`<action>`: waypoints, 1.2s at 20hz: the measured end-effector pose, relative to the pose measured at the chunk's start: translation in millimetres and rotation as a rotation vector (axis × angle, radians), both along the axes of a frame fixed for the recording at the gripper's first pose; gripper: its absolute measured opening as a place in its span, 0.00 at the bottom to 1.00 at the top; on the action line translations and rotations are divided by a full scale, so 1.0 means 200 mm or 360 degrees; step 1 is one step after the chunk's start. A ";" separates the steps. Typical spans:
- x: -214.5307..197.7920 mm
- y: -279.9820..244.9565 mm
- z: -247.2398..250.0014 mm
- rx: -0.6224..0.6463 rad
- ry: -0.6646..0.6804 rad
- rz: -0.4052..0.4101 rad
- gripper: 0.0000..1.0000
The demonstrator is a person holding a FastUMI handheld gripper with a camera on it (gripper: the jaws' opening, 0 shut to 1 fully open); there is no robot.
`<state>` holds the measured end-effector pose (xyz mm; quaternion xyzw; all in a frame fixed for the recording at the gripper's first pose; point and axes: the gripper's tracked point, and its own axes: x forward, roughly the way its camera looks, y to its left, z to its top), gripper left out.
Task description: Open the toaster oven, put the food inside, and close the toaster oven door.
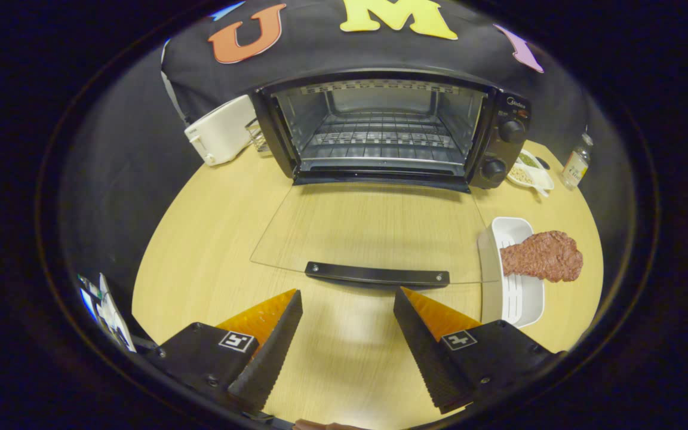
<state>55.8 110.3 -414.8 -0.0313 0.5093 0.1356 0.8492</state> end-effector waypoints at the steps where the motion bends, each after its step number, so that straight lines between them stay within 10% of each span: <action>1: -0.01 -0.06 0.04 -0.0022 -0.0031 0.0024 0.98; 15: 0.14 -0.98 0.39 0.0095 -0.0247 -0.0173 0.97; 24: 0.31 -1.20 0.17 0.0473 -0.0079 -0.0266 0.79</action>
